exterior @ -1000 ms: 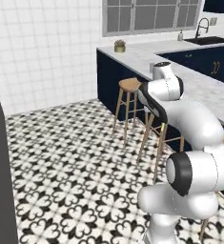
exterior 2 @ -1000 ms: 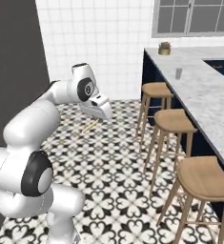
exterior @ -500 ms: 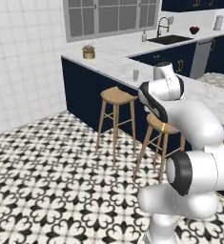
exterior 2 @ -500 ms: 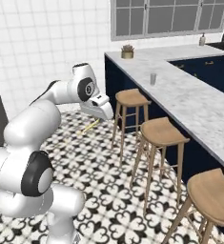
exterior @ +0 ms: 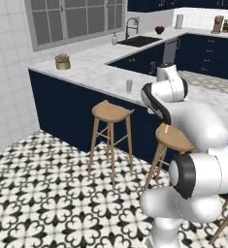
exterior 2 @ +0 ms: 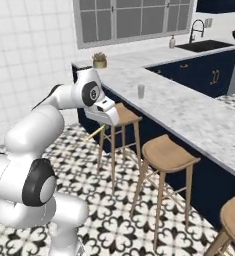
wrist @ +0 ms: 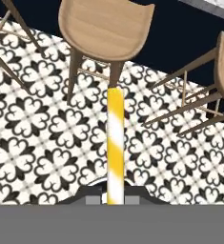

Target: Take a straw from the drawer in front and place it inside the glass cup on the dining counter.

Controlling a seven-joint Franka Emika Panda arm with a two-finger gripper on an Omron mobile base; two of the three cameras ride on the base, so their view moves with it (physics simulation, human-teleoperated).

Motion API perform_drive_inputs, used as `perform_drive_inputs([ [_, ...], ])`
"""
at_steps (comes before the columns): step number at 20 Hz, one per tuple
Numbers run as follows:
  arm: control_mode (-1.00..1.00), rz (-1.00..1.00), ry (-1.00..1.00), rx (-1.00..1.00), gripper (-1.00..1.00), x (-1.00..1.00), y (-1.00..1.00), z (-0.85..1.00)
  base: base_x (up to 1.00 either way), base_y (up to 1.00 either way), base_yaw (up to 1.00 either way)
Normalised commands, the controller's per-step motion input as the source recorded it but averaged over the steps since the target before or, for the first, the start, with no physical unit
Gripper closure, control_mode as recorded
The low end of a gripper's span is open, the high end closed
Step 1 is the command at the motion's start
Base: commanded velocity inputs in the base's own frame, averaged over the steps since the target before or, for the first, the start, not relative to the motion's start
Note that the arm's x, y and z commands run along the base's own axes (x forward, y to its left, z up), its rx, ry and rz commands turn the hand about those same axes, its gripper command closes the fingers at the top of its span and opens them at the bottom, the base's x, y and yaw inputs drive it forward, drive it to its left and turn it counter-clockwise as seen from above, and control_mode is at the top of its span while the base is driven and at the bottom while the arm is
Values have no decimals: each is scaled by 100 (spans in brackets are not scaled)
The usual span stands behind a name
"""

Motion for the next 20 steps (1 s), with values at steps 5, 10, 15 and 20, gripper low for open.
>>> perform_drive_inputs([
  [5, 100, 0, 0, 0, 100, 0, 0, 0, 79, 100, -39],
  [10, 100, 0, 0, 0, 100, 0, 0, 0, 79, 100, -37],
  [15, 100, 0, 0, 0, 100, 0, 0, 0, 77, 99, -37],
  [20, 100, 0, 0, 0, 100, 0, 0, 0, 84, 71, -39],
])
